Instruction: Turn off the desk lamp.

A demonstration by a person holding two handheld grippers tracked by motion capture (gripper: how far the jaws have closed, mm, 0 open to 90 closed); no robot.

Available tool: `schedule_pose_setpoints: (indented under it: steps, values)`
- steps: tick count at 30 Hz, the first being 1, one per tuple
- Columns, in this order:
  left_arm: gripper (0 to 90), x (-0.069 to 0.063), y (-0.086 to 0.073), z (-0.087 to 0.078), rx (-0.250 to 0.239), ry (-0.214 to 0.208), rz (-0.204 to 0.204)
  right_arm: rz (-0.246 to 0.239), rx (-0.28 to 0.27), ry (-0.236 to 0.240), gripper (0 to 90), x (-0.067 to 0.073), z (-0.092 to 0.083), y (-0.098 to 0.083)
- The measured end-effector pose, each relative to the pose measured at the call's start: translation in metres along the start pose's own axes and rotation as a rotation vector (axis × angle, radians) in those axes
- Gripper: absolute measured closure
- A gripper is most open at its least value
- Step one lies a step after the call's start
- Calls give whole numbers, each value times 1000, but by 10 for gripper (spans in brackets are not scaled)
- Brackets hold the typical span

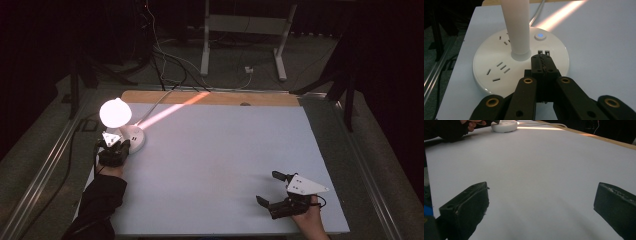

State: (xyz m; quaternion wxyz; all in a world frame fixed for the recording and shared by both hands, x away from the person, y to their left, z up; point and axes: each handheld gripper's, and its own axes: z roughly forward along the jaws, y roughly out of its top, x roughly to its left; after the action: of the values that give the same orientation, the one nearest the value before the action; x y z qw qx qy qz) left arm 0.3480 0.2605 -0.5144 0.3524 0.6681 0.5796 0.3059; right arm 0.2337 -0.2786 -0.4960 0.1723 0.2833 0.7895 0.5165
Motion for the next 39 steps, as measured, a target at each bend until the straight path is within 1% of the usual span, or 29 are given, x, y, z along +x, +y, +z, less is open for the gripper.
schedule_pose_setpoints:
  steps: [2,4,6,8,10,13,15,17,19,20,21,24,31,39]
  values:
    - [900,0,0,0,2,1,10,0,1,-1,0,0,0,0]
    - [900,0,0,0,0,-7,3,-1,1,0,0,0,0,0]
    - [900,-1,0,0,5,-1,19,-2,1,0,0,0,0,0]
    - [900,-2,1,0,9,4,18,-2,1,1,0,0,0,0]
    - [900,-3,1,0,14,15,29,-1,4,2,0,0,1,0]
    - [900,-2,1,0,17,6,22,-2,9,3,0,1,1,0]
    - [900,0,1,0,10,-4,24,-1,9,4,0,1,1,0]
    - [900,1,1,-2,-2,-23,9,-4,8,2,0,1,1,0]
    - [900,0,7,-8,-25,-14,7,-3,2,0,0,0,0,0]
    - [900,0,7,-8,-25,-14,7,-2,2,-1,0,0,0,0]
    - [900,-1,9,-11,-42,-13,6,0,1,0,0,0,0,0]
    - [900,-2,12,-15,-61,-9,8,-3,3,0,0,0,0,0]
    - [900,0,13,-17,-75,3,1,-4,3,-1,0,0,0,0]
    - [900,1,9,-12,-60,-3,0,-5,4,1,0,0,0,0]
